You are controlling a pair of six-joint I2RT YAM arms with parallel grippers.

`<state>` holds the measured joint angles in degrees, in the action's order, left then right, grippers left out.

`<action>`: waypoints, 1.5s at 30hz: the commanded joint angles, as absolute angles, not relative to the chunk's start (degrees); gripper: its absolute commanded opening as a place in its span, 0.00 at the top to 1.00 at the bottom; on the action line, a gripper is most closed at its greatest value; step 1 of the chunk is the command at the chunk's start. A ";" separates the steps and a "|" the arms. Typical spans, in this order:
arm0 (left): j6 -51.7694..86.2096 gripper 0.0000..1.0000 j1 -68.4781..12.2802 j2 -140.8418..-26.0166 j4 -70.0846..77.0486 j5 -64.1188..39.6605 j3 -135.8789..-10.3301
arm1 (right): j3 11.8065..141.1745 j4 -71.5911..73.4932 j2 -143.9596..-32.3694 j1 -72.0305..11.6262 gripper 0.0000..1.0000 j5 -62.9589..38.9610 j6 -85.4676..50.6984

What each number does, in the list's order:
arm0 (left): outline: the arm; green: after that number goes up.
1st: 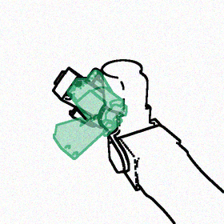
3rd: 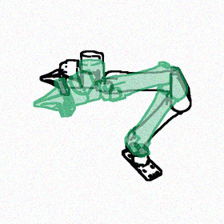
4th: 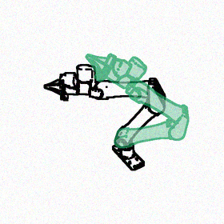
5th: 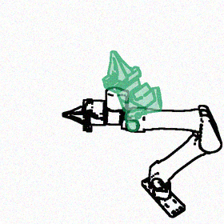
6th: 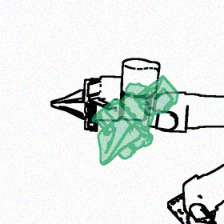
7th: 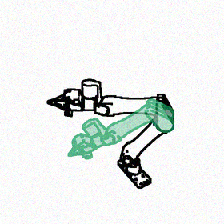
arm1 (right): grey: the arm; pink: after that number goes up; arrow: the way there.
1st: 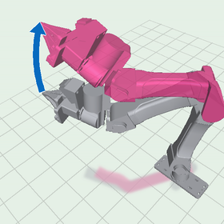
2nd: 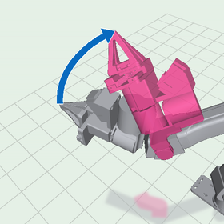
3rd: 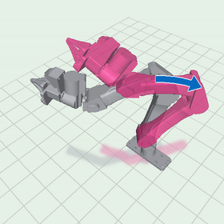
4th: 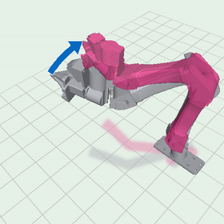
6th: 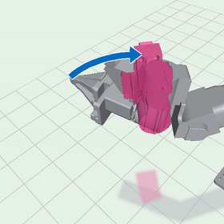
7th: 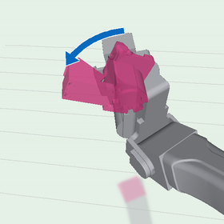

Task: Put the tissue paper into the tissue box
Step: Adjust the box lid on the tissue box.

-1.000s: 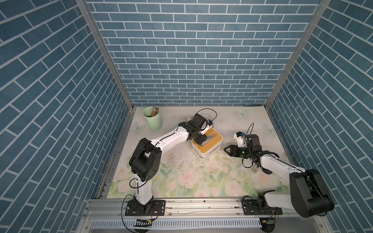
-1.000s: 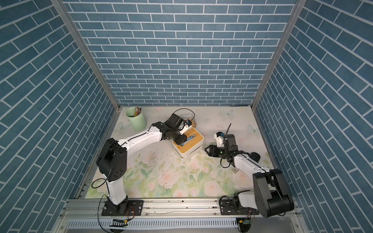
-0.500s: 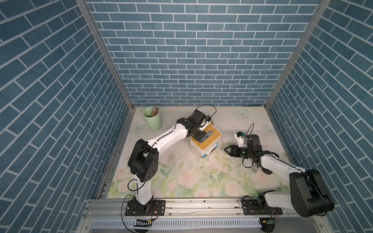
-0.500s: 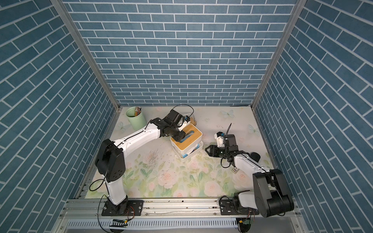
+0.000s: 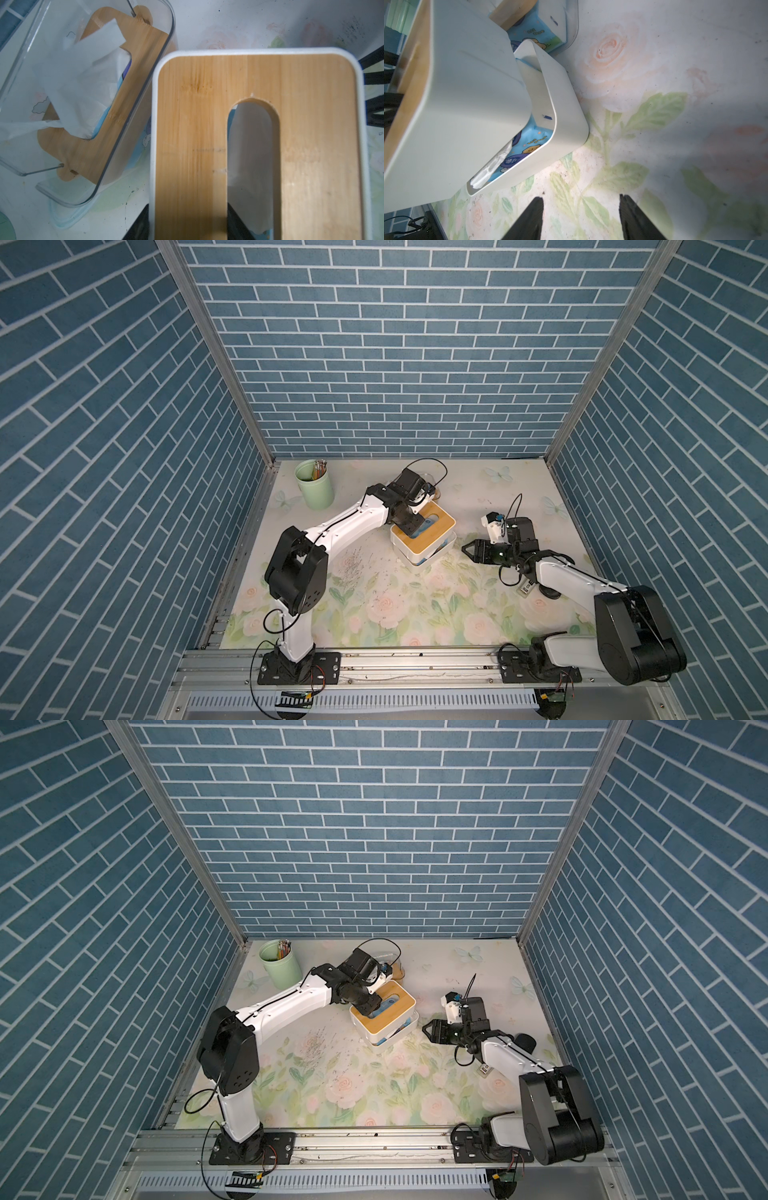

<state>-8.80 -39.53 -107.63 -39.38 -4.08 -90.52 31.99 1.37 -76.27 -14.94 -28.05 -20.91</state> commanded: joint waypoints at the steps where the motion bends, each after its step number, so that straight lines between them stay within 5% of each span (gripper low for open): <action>1: -8.79 1.00 -39.90 -108.85 -39.02 -4.74 -91.62 | 32.80 1.40 -76.73 -14.63 0.38 -28.30 -19.07; 45: -3.60 1.00 -42.28 -114.58 -43.65 -1.95 -96.59 | 33.13 2.03 -78.11 -14.68 0.38 -28.39 -18.54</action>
